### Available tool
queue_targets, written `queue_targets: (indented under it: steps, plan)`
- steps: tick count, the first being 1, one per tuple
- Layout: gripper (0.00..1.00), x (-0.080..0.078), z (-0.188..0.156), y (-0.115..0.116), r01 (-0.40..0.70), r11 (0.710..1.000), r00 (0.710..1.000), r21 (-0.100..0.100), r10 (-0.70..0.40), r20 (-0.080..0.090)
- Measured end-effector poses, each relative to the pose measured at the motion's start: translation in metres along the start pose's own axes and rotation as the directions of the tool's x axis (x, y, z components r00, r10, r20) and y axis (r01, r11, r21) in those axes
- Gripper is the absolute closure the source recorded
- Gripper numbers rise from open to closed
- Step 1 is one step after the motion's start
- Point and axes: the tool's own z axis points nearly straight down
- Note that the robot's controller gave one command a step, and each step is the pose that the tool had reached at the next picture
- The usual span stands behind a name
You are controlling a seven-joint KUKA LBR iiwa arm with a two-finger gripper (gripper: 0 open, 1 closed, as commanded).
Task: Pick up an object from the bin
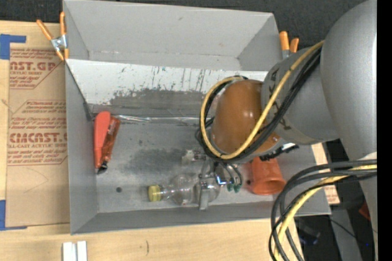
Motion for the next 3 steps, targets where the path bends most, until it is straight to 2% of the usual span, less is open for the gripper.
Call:
queue_targets:
  steps: [1, 3]
  plan:
    - [1.00, 0.0026, 0.0094, -0.0307, 0.007, 1.000, 1.000, 0.005, -0.007, 0.012]
    - [1.00, 0.0027, 0.0093, -0.0306, 0.007, 1.000, 1.000, 0.005, -0.007, 0.012]
